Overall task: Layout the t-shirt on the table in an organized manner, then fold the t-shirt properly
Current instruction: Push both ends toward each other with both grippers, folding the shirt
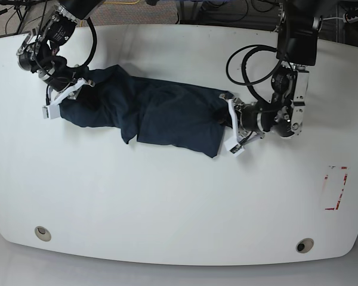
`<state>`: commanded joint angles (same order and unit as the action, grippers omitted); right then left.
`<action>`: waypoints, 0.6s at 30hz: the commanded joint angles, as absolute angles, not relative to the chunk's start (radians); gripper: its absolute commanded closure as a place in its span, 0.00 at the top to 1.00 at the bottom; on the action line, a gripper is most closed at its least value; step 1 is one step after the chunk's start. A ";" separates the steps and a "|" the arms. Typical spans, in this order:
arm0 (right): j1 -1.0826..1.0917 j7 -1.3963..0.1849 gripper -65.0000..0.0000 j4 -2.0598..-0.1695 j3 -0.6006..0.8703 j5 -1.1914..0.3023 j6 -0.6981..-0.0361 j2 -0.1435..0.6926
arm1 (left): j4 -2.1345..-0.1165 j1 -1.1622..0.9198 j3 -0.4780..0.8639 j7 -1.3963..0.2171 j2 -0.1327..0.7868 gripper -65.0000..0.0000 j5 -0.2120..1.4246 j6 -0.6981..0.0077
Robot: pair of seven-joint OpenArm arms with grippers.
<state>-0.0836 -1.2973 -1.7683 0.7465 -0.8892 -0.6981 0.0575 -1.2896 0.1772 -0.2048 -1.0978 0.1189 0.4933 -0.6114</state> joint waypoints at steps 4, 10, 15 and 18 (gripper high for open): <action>-0.059 -1.296 0.09 -1.822 0.673 -0.889 -0.698 0.056 | -1.290 0.177 -0.259 -1.047 0.088 0.07 0.493 -0.565; -0.007 -1.294 0.09 -1.836 0.602 -0.889 -0.698 0.035 | -1.288 0.177 -0.298 -0.990 0.044 0.07 0.493 -0.506; 0.045 -1.294 0.09 -1.833 0.550 -0.823 -0.698 0.016 | -1.288 0.177 -0.329 -0.980 0.044 0.07 0.493 -0.492; 0.073 -1.293 0.09 -1.833 0.493 -0.740 -0.698 -0.004 | -1.288 0.177 -0.328 -0.981 0.044 0.07 0.493 -0.492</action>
<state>0.0729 -1.2927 -1.8328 0.4933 -0.7403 -0.6981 -0.0038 -1.2881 0.1772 -0.3276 -0.9812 0.0437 0.4933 -0.4918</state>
